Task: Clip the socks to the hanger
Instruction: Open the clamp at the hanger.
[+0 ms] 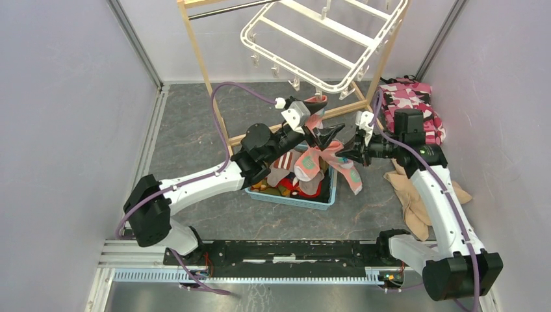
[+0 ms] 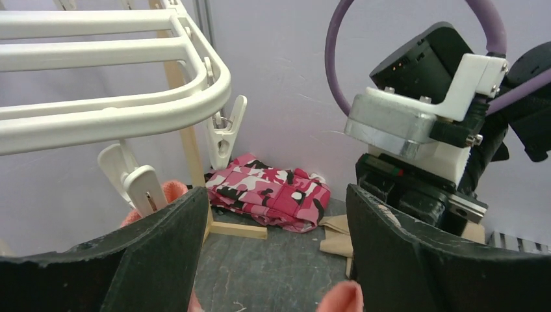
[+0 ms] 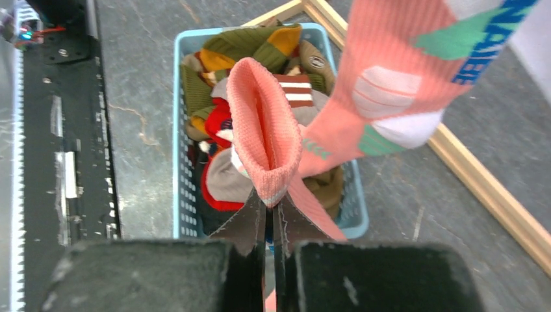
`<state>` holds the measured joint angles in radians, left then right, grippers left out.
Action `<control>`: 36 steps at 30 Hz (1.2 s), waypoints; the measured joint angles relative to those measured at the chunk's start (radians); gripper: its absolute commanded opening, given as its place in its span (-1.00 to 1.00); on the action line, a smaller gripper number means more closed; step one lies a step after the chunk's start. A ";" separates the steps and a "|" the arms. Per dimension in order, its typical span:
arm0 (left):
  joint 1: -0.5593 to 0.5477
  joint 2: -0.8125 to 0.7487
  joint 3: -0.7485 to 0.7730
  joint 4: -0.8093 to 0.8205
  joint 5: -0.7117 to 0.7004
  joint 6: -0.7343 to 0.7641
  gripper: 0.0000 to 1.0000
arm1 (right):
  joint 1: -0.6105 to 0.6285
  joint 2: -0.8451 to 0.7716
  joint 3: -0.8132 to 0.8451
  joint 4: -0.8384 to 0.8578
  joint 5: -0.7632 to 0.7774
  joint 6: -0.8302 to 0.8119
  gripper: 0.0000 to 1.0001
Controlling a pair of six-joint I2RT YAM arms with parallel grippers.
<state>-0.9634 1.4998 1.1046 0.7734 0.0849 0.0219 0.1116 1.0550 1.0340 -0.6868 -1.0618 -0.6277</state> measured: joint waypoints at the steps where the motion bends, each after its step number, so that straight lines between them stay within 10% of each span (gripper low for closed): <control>1: 0.000 -0.006 0.000 -0.012 0.005 -0.003 0.66 | -0.010 0.001 0.014 -0.017 0.011 -0.023 -1.00; 36: -0.073 0.138 0.123 0.107 -0.206 0.065 0.75 | -0.352 0.262 0.280 0.410 0.217 0.400 -1.00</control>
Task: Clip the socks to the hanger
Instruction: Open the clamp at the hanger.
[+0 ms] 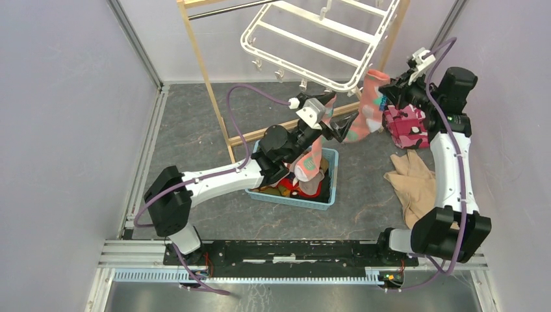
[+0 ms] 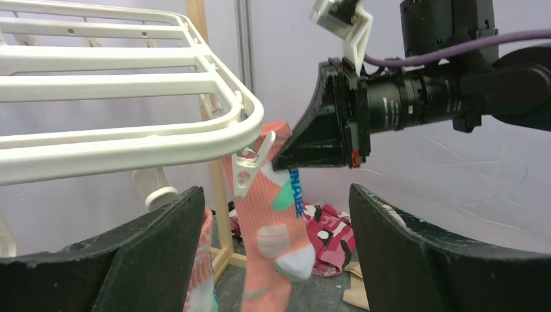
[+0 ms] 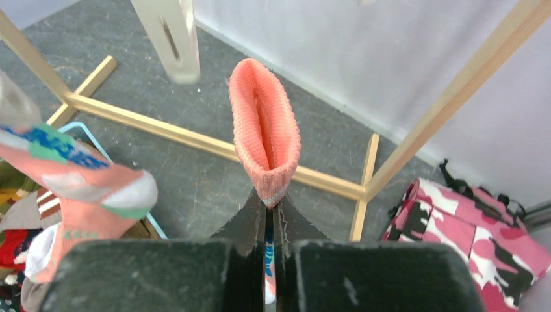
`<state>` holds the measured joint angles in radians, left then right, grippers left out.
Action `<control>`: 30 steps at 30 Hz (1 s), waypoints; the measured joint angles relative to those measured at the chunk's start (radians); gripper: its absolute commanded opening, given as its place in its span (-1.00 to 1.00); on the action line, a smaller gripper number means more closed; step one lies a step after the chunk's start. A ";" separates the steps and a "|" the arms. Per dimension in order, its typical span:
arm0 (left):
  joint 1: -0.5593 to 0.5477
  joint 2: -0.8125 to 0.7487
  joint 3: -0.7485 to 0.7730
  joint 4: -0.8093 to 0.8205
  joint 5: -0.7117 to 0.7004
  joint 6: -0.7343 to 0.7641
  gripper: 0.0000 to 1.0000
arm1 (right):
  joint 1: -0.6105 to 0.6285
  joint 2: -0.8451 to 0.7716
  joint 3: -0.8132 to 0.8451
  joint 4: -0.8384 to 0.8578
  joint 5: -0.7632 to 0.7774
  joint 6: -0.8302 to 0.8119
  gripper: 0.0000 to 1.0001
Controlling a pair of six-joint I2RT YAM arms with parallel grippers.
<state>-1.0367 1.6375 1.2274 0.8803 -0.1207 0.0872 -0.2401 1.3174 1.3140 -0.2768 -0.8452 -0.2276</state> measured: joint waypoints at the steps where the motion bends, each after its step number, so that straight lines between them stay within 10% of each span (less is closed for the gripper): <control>1: -0.001 0.011 0.007 0.003 -0.001 0.001 0.75 | 0.000 0.009 0.014 0.013 -0.010 0.011 -1.00; 30: -0.027 0.056 0.056 -0.010 -0.001 0.010 0.77 | 0.042 0.076 0.169 0.124 -0.230 0.036 -1.00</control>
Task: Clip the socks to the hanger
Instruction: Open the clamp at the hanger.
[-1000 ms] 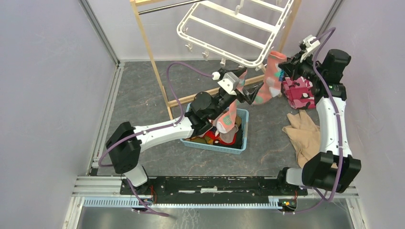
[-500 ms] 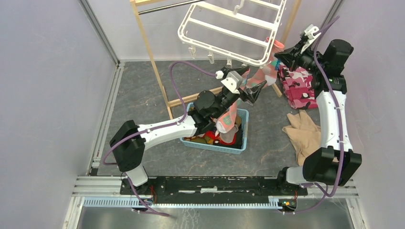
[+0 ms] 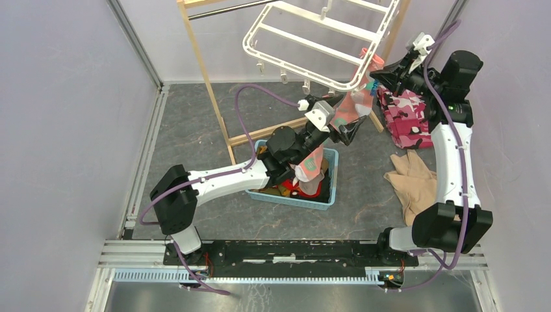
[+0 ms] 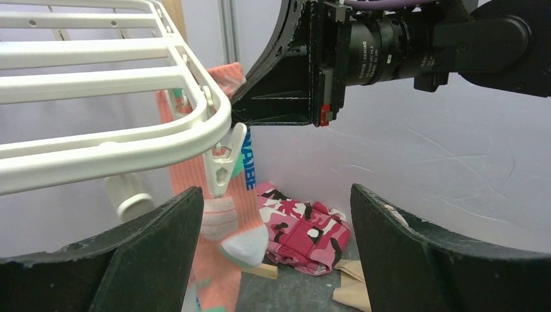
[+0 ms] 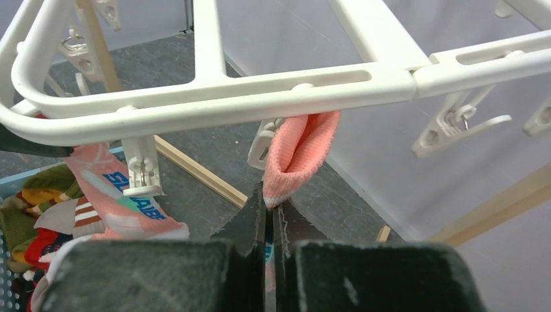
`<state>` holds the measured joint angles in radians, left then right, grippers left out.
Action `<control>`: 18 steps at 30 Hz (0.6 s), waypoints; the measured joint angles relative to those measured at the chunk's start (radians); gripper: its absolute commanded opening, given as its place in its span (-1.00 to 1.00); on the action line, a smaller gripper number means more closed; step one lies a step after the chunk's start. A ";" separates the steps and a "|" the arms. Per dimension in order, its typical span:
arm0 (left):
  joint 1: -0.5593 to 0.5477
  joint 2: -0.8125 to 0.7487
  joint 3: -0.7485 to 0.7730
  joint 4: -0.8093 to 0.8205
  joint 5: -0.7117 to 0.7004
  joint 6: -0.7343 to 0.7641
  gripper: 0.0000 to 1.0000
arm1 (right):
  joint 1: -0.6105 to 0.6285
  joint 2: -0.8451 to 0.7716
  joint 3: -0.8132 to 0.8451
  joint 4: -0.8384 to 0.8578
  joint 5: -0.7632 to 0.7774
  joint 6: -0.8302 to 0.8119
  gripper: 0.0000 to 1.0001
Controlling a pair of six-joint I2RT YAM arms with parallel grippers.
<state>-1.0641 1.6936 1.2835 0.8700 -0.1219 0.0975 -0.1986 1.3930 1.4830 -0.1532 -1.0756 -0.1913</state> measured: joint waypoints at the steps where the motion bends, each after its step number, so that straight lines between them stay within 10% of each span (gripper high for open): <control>1: -0.001 0.000 0.000 -0.002 0.000 0.000 0.77 | 0.001 0.000 0.000 0.000 -0.002 0.000 -1.00; 18: -0.002 0.005 0.081 -0.047 -0.084 0.042 0.69 | 0.024 0.000 0.000 -0.037 -0.026 -0.039 -1.00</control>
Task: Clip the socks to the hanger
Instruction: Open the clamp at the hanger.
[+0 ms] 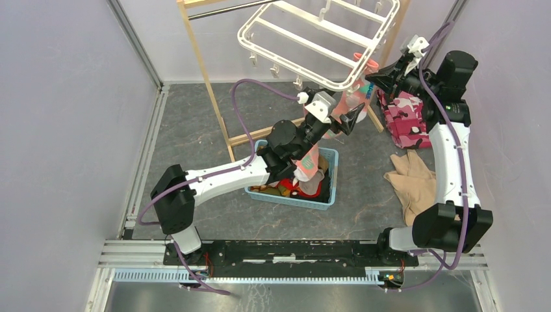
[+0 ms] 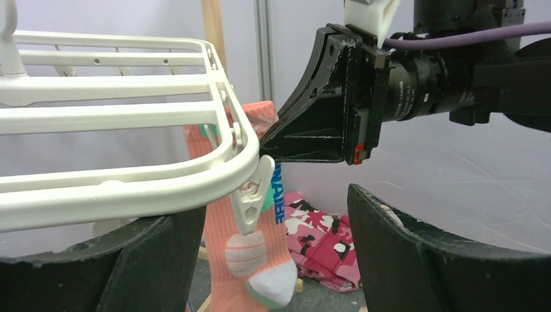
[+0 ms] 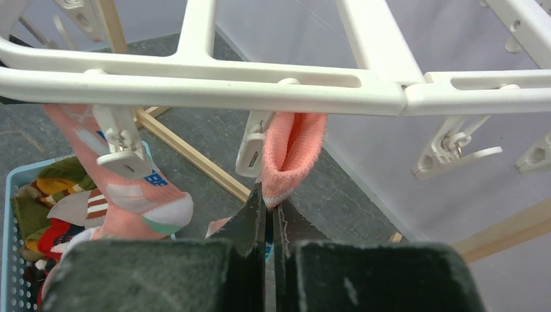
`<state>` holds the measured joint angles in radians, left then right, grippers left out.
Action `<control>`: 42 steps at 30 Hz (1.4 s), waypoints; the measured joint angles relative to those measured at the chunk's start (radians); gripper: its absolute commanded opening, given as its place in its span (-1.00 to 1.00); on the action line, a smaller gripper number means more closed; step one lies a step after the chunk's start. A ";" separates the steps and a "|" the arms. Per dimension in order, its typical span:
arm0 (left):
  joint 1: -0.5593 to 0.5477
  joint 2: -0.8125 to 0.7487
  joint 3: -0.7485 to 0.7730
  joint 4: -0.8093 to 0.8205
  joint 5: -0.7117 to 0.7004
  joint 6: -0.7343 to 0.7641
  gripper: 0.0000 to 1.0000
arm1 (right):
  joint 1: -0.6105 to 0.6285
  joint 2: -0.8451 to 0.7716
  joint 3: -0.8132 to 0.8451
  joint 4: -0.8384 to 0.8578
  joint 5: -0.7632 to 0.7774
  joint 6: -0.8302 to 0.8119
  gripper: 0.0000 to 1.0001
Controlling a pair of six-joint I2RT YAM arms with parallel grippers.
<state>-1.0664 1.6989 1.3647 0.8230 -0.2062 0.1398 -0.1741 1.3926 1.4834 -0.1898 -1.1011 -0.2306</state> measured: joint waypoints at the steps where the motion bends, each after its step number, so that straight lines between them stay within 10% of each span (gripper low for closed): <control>1: 0.001 0.000 0.000 -0.006 -0.004 0.007 0.68 | 0.003 0.000 0.000 0.000 -0.001 0.000 -1.00; 42: 0.016 0.092 0.011 0.050 -0.026 -0.036 0.43 | 0.061 -0.016 0.003 -0.080 0.003 -0.100 -1.00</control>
<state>-1.0504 1.7908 1.3754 0.8730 -0.2321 0.1040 -0.1127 1.3769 1.4868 -0.2699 -1.0977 -0.3305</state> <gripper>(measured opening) 0.724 0.022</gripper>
